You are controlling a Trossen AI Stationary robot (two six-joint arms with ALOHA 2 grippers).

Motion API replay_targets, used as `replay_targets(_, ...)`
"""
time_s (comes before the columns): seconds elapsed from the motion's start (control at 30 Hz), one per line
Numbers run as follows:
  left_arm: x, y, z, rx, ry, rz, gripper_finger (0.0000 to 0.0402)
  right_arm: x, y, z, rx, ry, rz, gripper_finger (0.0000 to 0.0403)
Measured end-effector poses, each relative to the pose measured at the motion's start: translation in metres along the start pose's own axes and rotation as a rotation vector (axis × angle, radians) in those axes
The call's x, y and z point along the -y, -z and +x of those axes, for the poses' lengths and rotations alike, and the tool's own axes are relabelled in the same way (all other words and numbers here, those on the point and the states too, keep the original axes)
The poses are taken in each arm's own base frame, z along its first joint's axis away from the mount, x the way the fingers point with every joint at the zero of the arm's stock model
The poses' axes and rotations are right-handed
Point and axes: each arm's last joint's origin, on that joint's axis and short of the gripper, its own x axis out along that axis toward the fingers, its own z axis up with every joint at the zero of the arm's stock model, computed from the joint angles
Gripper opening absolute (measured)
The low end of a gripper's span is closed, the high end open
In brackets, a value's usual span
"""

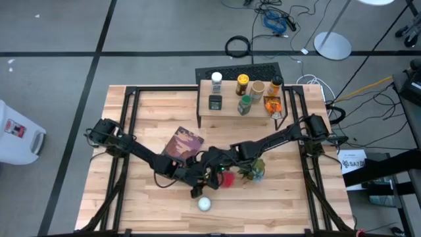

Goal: Shelf spices
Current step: Put the red seasoning can on the shelf

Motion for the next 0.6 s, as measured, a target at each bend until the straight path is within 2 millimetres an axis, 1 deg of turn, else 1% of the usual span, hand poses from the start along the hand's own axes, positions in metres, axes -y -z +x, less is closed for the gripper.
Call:
replay_targets(0.2, -0.004, 0.001, 0.001, -0.033, -0.018, 0.000, 0.0283, 0.004, 0.004, 0.000, -0.041, 0.033, -0.002, 0.0235)
replay_targets(0.37, -0.004, 0.001, 0.000, -0.040, -0.011, 0.026, 0.0283, 0.005, 0.006, 0.000, -0.061, 0.040, -0.042, 0.0235)
replay_targets(0.5, 0.001, -0.001, -0.002, -0.030, 0.032, 0.094, 0.0283, 0.009, 0.012, -0.002, -0.160, 0.105, -0.090, 0.0235)
replay_targets(0.6, 0.000, -0.001, -0.002, -0.018, 0.023, 0.131, 0.0283, 0.005, 0.011, -0.007, -0.246, 0.111, -0.125, 0.0235)
